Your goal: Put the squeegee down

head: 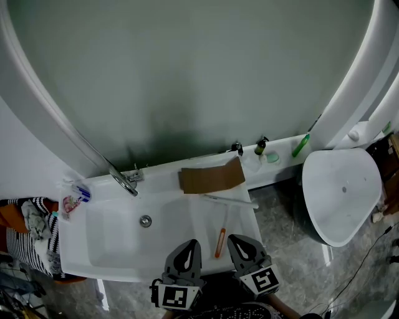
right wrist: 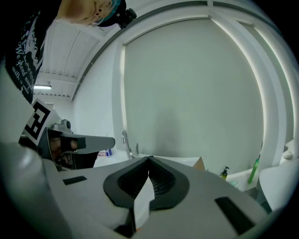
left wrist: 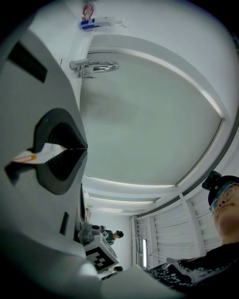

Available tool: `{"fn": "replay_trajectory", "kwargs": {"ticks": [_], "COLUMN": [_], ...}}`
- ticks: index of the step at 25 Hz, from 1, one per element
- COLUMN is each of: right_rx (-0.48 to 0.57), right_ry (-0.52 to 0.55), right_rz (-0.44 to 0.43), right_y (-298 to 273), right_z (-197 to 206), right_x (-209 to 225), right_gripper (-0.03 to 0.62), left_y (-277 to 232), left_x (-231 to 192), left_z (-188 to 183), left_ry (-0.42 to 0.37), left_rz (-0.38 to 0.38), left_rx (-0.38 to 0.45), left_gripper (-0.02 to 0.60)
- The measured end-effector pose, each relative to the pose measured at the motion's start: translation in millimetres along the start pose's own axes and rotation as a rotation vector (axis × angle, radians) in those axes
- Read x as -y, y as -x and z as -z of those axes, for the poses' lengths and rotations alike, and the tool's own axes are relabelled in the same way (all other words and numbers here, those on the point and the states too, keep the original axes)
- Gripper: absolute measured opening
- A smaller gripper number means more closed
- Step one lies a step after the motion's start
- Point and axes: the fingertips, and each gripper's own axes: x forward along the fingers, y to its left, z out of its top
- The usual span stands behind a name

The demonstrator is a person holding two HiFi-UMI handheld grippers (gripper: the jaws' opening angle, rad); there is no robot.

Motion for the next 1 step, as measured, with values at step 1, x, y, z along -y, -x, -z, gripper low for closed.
{"fn": "replay_trajectory", "kwargs": {"ticks": [1], "right_rx": [-0.001], "right_ry": [-0.001], "right_rz": [0.0], "right_y": [-0.1], "right_z": [0.3], "right_x": [0.0], "right_gripper": [0.02], "left_y": [0.0], "left_x": [0.0], "left_z": [0.4], "left_ry": [0.001], "left_rz": [0.0], "left_rx": [0.0], "left_gripper": [0.006]}}
